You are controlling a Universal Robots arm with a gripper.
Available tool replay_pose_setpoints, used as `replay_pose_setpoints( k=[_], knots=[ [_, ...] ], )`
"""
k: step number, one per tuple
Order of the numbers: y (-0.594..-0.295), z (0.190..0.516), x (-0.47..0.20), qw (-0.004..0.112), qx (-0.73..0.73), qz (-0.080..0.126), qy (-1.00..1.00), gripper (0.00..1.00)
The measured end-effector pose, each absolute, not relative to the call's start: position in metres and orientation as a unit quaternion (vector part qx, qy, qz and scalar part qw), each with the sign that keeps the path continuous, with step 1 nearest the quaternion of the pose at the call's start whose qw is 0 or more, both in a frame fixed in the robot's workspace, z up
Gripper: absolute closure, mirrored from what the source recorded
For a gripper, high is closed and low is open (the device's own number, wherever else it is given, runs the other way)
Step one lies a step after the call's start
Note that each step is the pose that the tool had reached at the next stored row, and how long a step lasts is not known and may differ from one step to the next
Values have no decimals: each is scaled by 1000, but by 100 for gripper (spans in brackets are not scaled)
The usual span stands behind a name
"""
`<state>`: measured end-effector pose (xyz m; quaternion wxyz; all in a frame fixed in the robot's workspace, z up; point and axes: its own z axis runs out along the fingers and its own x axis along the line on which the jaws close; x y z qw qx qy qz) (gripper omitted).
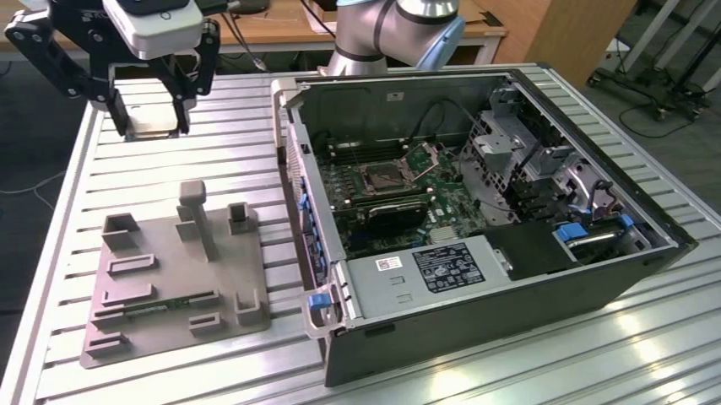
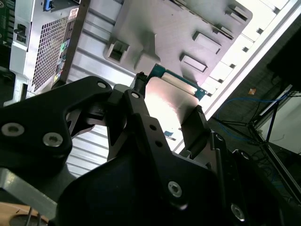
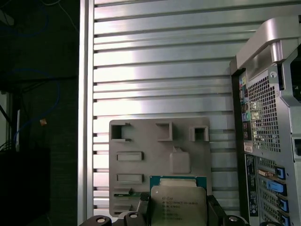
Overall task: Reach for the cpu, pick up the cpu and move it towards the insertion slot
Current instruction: 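Pick up the cpu and move it towards the insertion slot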
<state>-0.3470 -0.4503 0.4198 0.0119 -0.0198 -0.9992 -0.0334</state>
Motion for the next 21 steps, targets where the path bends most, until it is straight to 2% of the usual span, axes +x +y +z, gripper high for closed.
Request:
replay_pose_setpoints(
  k=[21],
  knots=[
    [-450,420,-340,12,-20,-33,-999,46]
  ],
)
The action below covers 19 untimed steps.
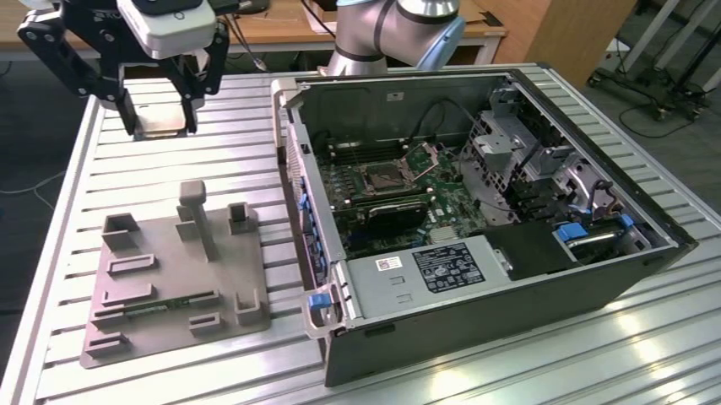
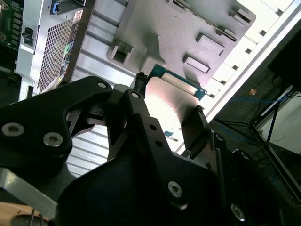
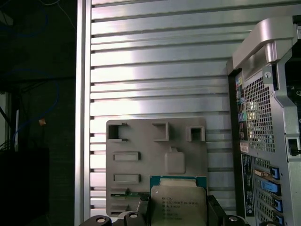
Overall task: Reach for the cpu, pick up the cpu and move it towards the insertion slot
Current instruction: 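Pick up the cpu and move it towards the insertion slot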
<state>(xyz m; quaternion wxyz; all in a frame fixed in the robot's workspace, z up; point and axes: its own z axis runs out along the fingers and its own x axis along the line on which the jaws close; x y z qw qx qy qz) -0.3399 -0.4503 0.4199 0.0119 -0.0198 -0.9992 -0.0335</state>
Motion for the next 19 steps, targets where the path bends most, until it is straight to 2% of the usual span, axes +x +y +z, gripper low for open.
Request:
replay_pose_setpoints(
  k=[19],
  knots=[
    [-450,420,-334,12,-20,-33,-999,46]
  ],
)
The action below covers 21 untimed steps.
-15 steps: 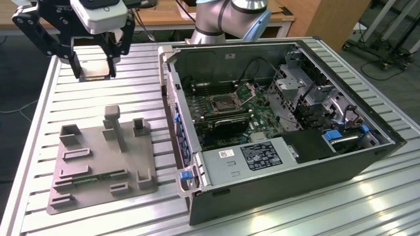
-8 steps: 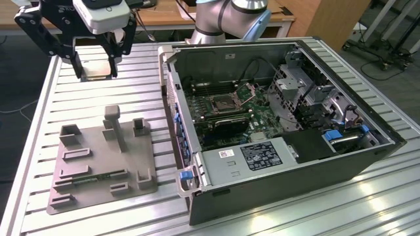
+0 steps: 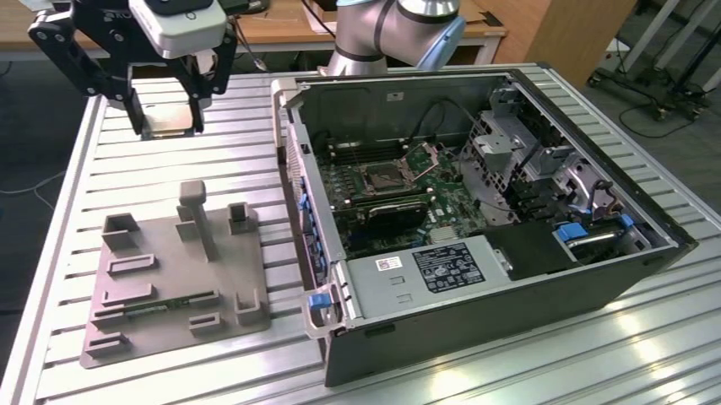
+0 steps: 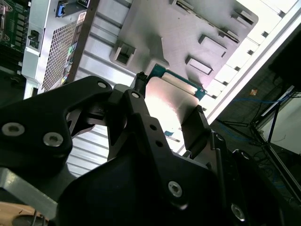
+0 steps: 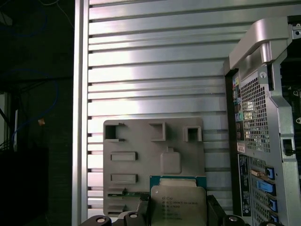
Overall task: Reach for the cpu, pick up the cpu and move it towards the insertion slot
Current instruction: 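Pick up the cpu and move it towards the insertion slot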
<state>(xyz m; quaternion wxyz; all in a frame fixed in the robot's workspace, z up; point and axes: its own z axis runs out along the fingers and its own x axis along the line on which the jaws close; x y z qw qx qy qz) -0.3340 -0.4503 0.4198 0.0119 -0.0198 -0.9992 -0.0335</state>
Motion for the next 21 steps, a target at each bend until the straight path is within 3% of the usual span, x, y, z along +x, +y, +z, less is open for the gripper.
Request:
replay_pose_setpoints(
  k=[21],
  knots=[
    [-450,419,-329,12,-20,-34,-999,46]
  ],
)
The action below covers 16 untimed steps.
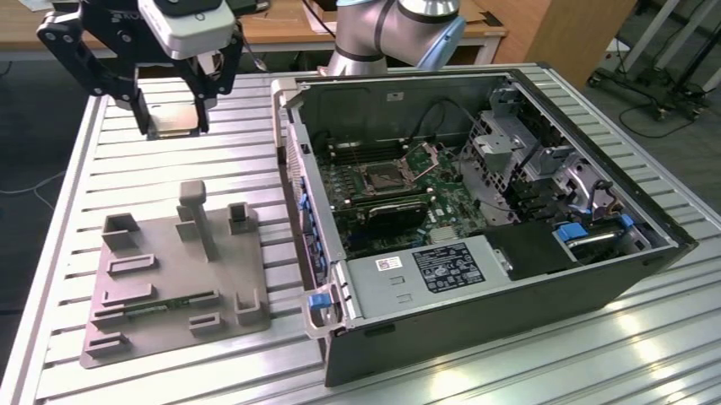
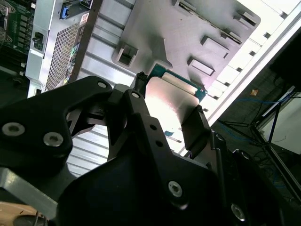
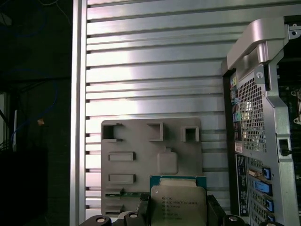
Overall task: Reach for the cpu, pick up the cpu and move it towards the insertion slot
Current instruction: 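Pick up the cpu and move it towards the insertion slot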
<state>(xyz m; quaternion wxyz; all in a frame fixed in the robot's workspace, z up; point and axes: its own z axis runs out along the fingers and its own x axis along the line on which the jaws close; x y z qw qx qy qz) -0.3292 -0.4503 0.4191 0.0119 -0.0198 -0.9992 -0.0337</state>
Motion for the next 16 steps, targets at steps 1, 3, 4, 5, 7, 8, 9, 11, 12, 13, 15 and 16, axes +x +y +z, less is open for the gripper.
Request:
replay_pose_setpoints(
  k=[1,3,4,5,7,8,9,11,12,13,15,16],
  knots=[
    [-450,419,-329,12,-20,-34,-999,46],
    [-450,419,-329,12,-20,-34,-999,46],
    [-450,419,-328,12,-20,-34,-999,46],
    [-450,419,-328,12,-20,-34,-999,46],
    [-450,419,-328,12,-20,-34,-999,46],
    [-450,419,-327,12,-20,-34,-999,46],
    [-450,419,-327,12,-20,-34,-999,46],
    [-450,419,-327,12,-20,-34,-999,46],
    [-450,419,-326,12,-20,-34,-999,46],
    [-450,419,-326,12,-20,-34,-999,46],
    [-450,419,-326,12,-20,-34,-999,46],
    [-450,419,-326,12,-20,-34,-999,46]
  ],
)
